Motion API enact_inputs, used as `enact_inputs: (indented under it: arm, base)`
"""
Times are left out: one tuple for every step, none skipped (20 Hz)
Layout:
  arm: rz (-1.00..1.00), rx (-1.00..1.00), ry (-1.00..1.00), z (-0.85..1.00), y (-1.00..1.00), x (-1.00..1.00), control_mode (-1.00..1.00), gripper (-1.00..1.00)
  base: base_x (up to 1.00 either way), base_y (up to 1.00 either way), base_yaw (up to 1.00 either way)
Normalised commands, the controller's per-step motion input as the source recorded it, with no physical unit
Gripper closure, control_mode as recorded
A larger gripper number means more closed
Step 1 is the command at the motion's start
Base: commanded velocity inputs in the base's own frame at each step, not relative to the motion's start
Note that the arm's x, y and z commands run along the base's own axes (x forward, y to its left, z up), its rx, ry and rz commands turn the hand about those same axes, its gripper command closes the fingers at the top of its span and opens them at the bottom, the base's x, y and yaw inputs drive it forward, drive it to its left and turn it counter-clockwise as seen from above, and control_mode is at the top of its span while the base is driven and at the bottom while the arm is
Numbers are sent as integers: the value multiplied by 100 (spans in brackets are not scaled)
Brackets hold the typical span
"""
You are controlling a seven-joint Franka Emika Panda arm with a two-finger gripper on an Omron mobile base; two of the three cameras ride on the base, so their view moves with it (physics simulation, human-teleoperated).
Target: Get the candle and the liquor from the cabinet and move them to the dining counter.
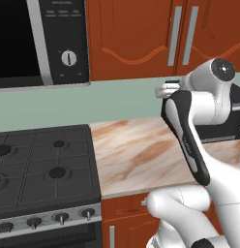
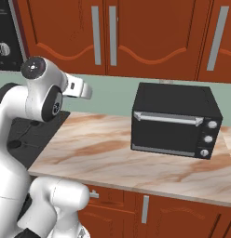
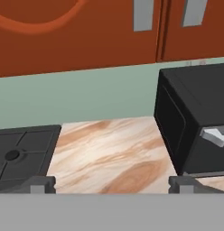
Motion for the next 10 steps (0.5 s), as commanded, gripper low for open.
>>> enact_inputs:
  arm:
    - [0,0,-13,28,-7,13,-100,-100]
    - [0,0,-13,28,-9,12,-100,-100]
    - [0,0,-14,32,-13,9,-100,-100]
    - [0,0,-14,33,-12,8,-100,-100]
    - [1,0,-15,35,-9,7,-100,-100]
    - [1,0,-13,33,-6,6,-100,-100]
    - [0,0,-16,36,-9,2,-100,-100]
    - [0,0,-18,36,-9,0,-100,-100]
    - [0,0,-20,36,-11,0,-100,-100]
    - [0,0,-19,36,-12,0,-100,-100]
  base:
    - [0,0,0]
    - [0,0,0]
    - [0,0,0]
    - [0,0,0]
    - [0,0,0]
    - [0,0,0]
    - [0,0,0]
    - [0,0,0]
    - [0,0,0]
    - [0,0,0]
